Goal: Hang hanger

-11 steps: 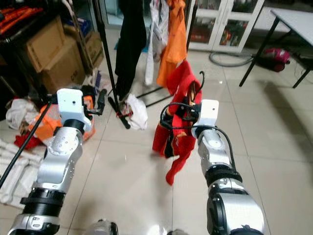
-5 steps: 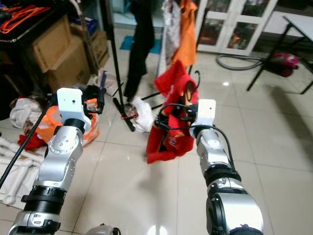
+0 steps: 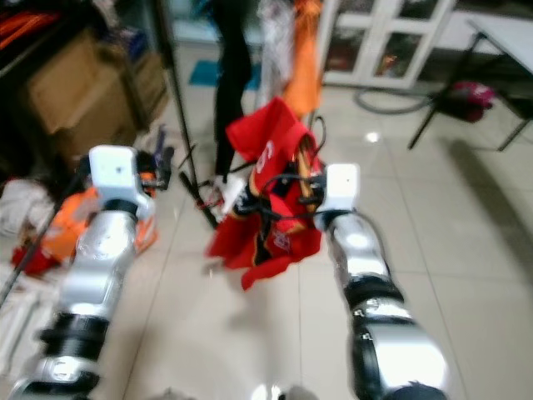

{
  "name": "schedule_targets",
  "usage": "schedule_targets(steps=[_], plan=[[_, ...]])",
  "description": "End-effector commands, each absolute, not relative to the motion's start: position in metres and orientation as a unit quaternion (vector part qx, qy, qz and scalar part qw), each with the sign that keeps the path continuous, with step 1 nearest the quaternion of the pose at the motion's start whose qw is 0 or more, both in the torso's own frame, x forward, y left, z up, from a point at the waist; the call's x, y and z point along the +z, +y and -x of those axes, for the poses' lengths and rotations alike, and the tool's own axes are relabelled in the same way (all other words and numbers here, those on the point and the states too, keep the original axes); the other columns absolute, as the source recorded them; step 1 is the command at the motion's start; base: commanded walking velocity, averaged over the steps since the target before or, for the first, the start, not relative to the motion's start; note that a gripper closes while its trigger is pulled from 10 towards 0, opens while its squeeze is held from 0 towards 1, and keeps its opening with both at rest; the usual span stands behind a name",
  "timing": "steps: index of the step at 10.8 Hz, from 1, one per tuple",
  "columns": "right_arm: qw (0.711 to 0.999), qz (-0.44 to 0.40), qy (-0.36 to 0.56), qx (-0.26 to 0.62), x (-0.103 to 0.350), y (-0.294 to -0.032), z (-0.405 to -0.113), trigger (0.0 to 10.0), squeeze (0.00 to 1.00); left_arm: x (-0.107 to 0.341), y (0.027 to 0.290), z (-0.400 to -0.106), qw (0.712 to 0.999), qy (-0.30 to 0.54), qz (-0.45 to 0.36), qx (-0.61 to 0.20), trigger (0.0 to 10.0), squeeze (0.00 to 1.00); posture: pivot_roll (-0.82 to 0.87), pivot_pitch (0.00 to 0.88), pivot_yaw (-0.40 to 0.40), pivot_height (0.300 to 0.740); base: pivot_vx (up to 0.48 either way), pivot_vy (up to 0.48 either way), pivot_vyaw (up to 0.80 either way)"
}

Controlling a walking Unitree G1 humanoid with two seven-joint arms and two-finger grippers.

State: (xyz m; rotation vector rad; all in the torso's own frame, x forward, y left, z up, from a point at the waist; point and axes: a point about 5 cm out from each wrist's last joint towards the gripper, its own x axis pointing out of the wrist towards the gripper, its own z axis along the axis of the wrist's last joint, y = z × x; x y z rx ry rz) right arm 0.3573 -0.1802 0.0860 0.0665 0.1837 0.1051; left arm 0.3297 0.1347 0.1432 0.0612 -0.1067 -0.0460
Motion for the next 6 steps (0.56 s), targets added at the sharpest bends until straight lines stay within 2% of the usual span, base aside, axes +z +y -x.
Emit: schedule_targets(steps=[1, 5, 6], plan=[[0.996, -0.037, 0.056, 0.064, 0.1056, -0.1707, -0.3673, 0.0, 0.00, 0.1453, 0.1464, -0.3312, 0.998, -0.056, -0.041, -0.010, 10.0, 0.00, 0.06, 0.018, -0.053, 0.740, 0.412, 0.244, 0.00], [0.995, -0.036, 0.059, 0.067, 0.1047, -0.1712, -0.3671, 0.0, 0.00, 0.1434, 0.1448, -0.3318, 0.998, -0.052, -0.045, -0.011, 10.0, 0.00, 0.06, 0.018, -0.053, 0.740, 0.410, 0.249, 0.00], [0.995, -0.036, 0.060, 0.068, 0.1046, -0.1714, -0.3670, 0.0, 0.00, 0.1407, 0.1427, -0.3323, 0.997, -0.045, -0.060, -0.008, 10.0, 0.00, 0.06, 0.018, -0.053, 0.740, 0.000, 0.000, 0.00]])
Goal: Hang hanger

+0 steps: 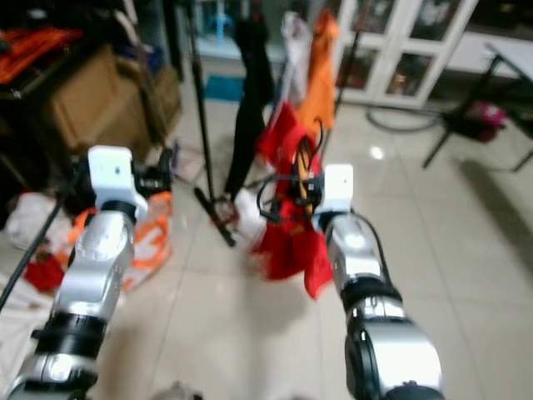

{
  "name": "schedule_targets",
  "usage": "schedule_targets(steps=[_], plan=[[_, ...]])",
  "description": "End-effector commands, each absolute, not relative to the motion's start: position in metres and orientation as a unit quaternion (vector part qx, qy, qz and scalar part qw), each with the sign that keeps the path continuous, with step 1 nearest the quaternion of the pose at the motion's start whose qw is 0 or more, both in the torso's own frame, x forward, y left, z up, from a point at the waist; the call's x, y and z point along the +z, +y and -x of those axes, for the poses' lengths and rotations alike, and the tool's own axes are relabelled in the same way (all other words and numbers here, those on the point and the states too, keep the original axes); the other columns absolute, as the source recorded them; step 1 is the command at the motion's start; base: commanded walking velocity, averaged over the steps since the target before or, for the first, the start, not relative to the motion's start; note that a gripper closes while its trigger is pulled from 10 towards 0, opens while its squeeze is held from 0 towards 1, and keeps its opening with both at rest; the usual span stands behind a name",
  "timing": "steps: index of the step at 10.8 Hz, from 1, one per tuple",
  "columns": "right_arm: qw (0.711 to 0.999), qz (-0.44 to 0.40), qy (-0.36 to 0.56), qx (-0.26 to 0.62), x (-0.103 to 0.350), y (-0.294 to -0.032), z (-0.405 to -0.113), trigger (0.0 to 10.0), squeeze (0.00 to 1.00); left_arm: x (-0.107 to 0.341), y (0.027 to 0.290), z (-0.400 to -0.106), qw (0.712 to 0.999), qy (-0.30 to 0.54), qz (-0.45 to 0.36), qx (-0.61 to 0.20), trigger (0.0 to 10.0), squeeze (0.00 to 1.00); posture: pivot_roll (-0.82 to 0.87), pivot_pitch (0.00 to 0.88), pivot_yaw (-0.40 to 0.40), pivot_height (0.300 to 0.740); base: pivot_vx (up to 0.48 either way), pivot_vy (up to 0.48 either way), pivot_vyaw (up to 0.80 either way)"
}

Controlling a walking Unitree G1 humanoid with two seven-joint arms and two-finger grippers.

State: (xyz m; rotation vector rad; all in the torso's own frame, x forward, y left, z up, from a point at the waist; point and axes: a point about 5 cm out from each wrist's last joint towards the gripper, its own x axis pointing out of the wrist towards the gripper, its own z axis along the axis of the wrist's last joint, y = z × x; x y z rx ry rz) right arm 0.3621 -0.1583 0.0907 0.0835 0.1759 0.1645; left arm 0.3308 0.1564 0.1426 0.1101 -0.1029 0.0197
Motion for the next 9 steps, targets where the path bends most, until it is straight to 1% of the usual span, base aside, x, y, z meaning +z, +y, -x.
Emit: schedule_targets(steps=[1, 3, 9], plan=[[0.995, -0.036, 0.061, 0.068, 0.1045, -0.1714, -0.3670, 0.0, 0.00, 0.1390, 0.1411, -0.3325, 0.998, -0.041, -0.057, -0.009, 10.0, 0.00, 0.05, 0.018, -0.053, 0.740, 0.000, 0.000, 0.00], [0.995, -0.036, 0.061, 0.069, 0.1044, -0.1712, -0.3670, 0.0, 0.00, 0.1392, 0.1407, -0.3323, 0.998, -0.042, -0.054, -0.011, 10.0, 0.00, 0.05, 0.018, -0.053, 0.740, 0.000, 0.000, 0.00], [0.994, -0.033, 0.067, 0.078, 0.1022, -0.1690, -0.3661, 0.0, 0.00, 0.1366, 0.1437, -0.3317, 0.998, -0.038, -0.055, -0.003, 10.0, 0.00, 0.06, 0.019, -0.057, 0.740, 0.331, -0.344, 0.00]])
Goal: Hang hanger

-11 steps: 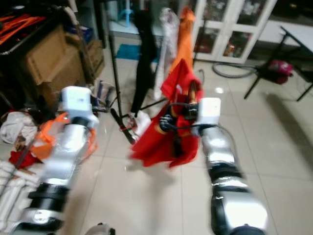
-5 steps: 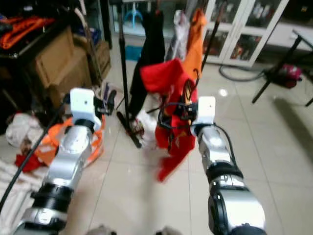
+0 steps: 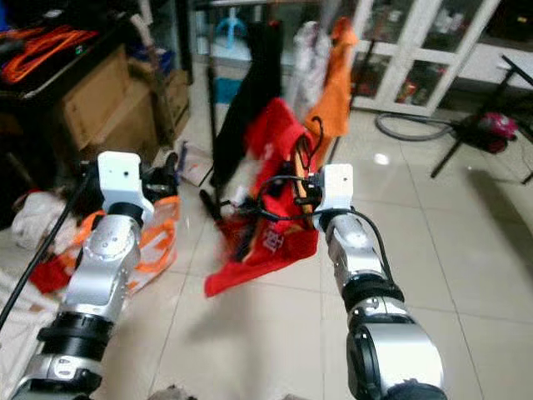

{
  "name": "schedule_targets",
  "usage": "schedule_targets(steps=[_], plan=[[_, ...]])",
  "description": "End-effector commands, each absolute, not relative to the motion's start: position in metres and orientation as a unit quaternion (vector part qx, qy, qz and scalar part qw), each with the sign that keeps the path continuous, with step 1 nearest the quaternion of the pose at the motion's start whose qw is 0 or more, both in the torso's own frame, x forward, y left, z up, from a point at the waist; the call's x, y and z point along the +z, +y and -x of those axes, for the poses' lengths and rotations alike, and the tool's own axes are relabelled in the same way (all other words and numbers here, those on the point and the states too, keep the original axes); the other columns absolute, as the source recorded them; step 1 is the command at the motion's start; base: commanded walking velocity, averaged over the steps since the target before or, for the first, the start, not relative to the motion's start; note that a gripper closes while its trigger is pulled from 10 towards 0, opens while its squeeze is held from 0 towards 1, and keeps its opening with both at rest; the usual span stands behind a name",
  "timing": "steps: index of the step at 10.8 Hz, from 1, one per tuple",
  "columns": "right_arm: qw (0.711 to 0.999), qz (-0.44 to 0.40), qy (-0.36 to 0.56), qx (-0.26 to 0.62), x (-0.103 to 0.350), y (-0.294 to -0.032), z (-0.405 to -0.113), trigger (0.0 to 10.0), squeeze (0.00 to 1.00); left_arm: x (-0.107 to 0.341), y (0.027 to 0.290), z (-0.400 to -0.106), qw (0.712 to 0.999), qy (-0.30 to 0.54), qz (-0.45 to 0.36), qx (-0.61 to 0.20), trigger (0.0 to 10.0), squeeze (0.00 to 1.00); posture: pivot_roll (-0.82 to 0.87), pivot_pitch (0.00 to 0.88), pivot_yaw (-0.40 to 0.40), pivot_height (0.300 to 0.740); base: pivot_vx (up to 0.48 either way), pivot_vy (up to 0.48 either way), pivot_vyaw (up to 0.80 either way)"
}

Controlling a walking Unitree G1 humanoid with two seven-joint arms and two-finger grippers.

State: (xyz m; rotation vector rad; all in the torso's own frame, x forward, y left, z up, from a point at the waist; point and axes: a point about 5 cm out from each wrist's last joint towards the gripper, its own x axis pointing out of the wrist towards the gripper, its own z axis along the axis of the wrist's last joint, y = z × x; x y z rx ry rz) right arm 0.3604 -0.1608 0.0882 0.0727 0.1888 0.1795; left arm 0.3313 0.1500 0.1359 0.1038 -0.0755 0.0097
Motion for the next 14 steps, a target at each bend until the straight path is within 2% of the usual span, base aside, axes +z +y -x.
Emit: schedule_targets(steps=[1, 9, 10, 12, 14], plan=[[0.994, -0.031, 0.067, 0.078, 0.102, -0.169, -0.366, 0.0, 0.00, 0.136, 0.144, -0.332, 0.998, -0.037, -0.056, -0.004, 10.0, 0.00, 0.06, 0.019, -0.057, 0.740, 0.337, -0.337, 0.00], [0.994, -0.018, 0.071, 0.084, 0.102, -0.172, -0.365, 0.0, 0.00, 0.134, 0.141, -0.331, 0.998, -0.034, -0.052, -0.004, 10.0, 0.00, 0.05, 0.011, -0.068, 0.740, 0.355, -0.319, 0.00], [0.994, -0.009, 0.074, 0.086, 0.101, -0.173, -0.366, 0.0, 0.00, 0.133, 0.141, -0.331, 0.998, -0.034, -0.052, -0.005, 10.0, 0.00, 0.05, 0.012, -0.070, 0.740, 0.360, -0.311, 0.73], [0.988, 0.044, 0.093, 0.116, 0.105, -0.175, -0.368, 0.0, 0.00, 0.131, 0.137, -0.330, 0.999, -0.030, -0.043, -0.006, 10.0, 0.00, 0.05, 0.022, -0.079, 0.740, 0.187, -0.148, 0.60], [0.960, 0.131, 0.167, 0.181, 0.109, -0.184, -0.372, 0.0, 0.00, 0.125, 0.132, -0.327, 0.999, -0.021, -0.030, -0.002, 10.0, 0.00, 0.04, 0.036, -0.117, 0.740, 0.000, 0.000, 0.27]])
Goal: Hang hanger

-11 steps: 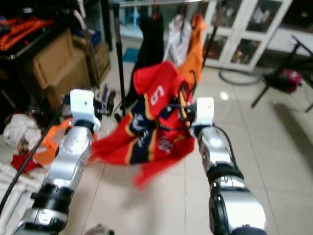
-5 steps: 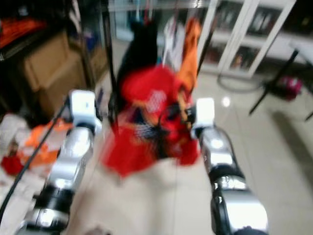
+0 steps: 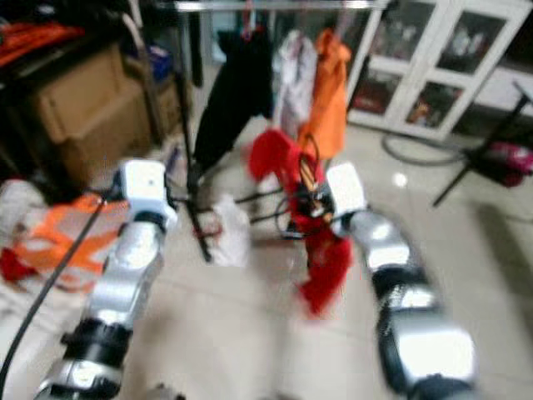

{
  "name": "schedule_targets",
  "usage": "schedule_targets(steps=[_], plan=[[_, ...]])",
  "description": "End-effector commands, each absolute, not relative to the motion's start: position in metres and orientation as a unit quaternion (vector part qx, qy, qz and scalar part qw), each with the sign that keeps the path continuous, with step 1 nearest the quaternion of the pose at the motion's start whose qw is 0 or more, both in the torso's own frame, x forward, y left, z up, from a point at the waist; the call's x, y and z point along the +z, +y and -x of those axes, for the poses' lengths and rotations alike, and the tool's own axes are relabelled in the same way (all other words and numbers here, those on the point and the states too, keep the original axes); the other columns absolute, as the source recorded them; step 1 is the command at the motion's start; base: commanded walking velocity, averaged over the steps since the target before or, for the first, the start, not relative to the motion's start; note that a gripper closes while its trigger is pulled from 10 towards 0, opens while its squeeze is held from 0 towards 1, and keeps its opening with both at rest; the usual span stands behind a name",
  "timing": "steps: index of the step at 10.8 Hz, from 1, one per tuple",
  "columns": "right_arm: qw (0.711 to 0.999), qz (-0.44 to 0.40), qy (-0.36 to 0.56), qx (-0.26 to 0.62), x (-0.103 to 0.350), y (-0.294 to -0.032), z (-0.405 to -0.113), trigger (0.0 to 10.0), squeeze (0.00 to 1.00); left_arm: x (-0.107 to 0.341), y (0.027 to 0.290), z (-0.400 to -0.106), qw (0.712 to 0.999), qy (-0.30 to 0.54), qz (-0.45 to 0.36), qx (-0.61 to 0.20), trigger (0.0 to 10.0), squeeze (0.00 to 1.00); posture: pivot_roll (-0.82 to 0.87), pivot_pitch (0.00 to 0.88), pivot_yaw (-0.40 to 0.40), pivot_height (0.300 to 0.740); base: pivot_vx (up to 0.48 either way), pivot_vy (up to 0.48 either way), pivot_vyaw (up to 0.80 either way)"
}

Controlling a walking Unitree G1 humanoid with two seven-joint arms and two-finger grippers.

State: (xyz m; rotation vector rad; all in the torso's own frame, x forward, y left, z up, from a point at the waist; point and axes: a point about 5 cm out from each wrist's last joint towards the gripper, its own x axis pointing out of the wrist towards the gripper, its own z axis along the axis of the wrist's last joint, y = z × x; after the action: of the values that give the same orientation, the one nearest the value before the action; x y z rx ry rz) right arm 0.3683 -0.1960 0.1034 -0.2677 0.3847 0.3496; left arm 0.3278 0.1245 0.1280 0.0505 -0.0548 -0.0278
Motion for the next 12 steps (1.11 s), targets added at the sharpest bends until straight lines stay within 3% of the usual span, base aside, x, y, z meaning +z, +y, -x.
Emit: schedule_targets(steps=[1, 3, 5, 7, 10, 12], plan=[[0.951, 0.156, 0.187, 0.192, 0.123, -0.199, -0.377, 0.0, 0.00, 0.121, 0.129, -0.324, 0.999, -0.017, -0.029, 0.003, 10.0, 0.00, 0.04, 0.045, -0.147, 0.740, 0.000, 0.000, 0.00], [0.937, 0.199, 0.209, 0.195, 0.142, -0.218, -0.383, 0.0, 0.00, 0.115, 0.123, -0.321, 1.000, -0.008, -0.025, 0.013, 10.0, 0.00, 0.03, 0.053, -0.191, 0.740, 0.000, 0.000, 0.00], [0.936, 0.197, 0.214, 0.198, 0.152, -0.219, -0.386, 0.0, 0.00, 0.115, 0.121, -0.319, 0.999, -0.012, -0.023, 0.023, 10.0, 0.00, 0.04, 0.058, -0.205, 0.740, 0.000, 0.000, 0.00], [0.918, 0.203, 0.259, 0.220, 0.137, -0.220, -0.379, 0.0, 0.00, 0.115, 0.123, -0.316, 0.999, -0.013, -0.030, 0.027, 10.0, 0.00, 0.04, 0.070, -0.208, 0.740, 0.000, 0.000, 0.00], [0.918, 0.207, 0.264, 0.212, 0.136, -0.227, -0.378, 0.0, 0.00, 0.116, 0.120, -0.313, 0.999, -0.021, -0.028, 0.028, 10.0, 0.00, 0.04, 0.081, -0.217, 0.740, 0.000, 0.000, 0.00], [0.919, 0.202, 0.262, 0.213, 0.135, -0.225, -0.378, 0.0, 0.00, 0.117, 0.121, -0.312, 0.999, -0.026, -0.041, 0.025, 10.0, 0.00, 0.04, 0.077, -0.213, 0.740, 0.422, 0.000, 0.00]])
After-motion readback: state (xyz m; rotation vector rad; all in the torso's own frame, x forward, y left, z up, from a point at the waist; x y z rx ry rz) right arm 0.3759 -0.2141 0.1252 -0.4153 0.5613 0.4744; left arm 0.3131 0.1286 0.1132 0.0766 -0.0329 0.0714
